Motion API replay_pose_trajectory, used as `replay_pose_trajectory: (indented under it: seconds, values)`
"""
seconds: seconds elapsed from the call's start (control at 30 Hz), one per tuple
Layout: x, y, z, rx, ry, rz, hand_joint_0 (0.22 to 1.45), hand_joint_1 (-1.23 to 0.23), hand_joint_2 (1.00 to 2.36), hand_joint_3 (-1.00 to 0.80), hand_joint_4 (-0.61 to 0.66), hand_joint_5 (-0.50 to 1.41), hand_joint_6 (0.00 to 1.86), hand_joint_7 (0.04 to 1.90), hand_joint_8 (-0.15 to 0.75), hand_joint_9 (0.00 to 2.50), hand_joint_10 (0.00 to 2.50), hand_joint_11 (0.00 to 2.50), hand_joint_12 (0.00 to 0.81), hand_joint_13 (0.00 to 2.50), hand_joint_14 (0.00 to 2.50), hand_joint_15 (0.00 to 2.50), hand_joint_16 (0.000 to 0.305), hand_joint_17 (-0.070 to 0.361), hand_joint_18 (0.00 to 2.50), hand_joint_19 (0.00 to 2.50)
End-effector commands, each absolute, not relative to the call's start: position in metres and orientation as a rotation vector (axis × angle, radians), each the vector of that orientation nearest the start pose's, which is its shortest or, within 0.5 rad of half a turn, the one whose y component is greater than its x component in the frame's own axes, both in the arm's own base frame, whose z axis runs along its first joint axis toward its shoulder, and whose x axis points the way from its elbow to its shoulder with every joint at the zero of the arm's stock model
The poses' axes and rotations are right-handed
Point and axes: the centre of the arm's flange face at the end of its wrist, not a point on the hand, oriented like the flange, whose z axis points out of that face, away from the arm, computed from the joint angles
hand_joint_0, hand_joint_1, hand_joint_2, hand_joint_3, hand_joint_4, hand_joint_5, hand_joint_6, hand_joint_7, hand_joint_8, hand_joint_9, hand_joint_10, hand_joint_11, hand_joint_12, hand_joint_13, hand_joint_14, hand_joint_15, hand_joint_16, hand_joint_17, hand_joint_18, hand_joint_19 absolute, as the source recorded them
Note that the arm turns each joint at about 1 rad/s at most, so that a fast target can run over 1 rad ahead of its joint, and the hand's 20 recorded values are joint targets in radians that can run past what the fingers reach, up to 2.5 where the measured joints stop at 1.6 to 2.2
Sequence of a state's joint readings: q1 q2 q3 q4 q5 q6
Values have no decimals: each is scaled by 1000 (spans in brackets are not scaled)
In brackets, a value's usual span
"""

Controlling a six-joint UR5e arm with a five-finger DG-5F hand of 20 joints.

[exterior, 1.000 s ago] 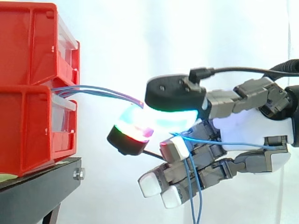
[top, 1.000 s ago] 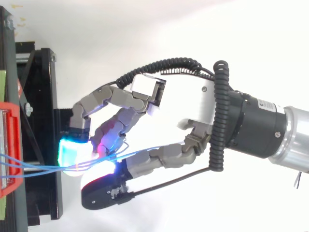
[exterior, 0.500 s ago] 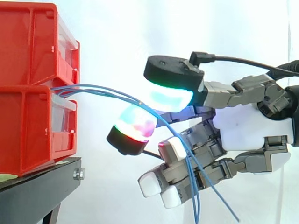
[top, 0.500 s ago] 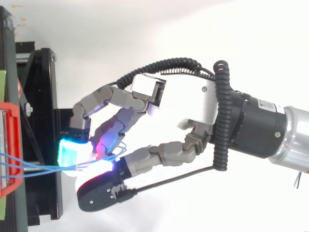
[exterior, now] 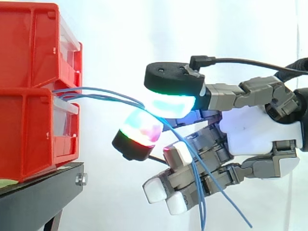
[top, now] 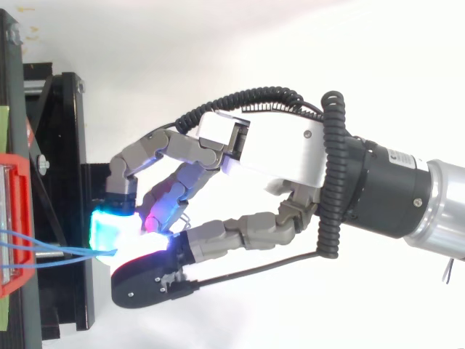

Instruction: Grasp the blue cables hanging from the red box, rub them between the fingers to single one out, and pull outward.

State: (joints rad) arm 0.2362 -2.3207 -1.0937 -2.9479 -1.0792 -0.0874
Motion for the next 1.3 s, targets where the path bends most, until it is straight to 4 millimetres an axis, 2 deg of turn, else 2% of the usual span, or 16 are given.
replay_pose_trajectory:
  seconds: [0.0,0.2,0.53,0.73,0.8,0.93,1.07,1.2,1.27]
  values:
    - [769,-1,261,1294,1132,899,653,-864,1017,-251,-9,-155,889,938,276,1141,25,884,385,832,19,486,52,117,739,516]
    - [768,0,261,1294,1136,898,725,-934,1013,-332,-81,-163,901,915,268,1125,22,884,381,830,19,481,51,114,751,494]
    - [768,0,261,1294,1135,899,782,-978,1000,-500,-75,-165,901,910,253,1109,25,880,370,828,18,471,49,111,761,473]
    - [768,0,261,1294,1135,899,710,-958,1000,-500,31,-161,893,874,264,1122,24,884,369,828,19,476,50,111,760,480]
    - [768,0,261,1294,1135,899,630,-924,1000,-500,61,-158,885,861,266,1130,24,884,376,825,20,481,50,113,751,501]
    - [768,0,261,1294,1135,899,555,-899,1000,-500,79,-155,866,876,273,1141,26,881,385,828,19,493,53,119,749,514]
    - [768,-2,261,1295,1134,898,487,-808,1000,-500,95,-150,856,865,290,1160,23,866,409,843,18,489,57,129,774,522]
    - [768,-2,261,1295,1134,898,485,-739,1000,-500,94,-145,847,874,298,1170,21,865,410,843,18,491,58,131,771,522]
    - [768,-2,261,1295,1134,898,526,-695,1000,-500,85,-141,840,900,293,1163,24,872,400,836,20,498,55,125,751,538]
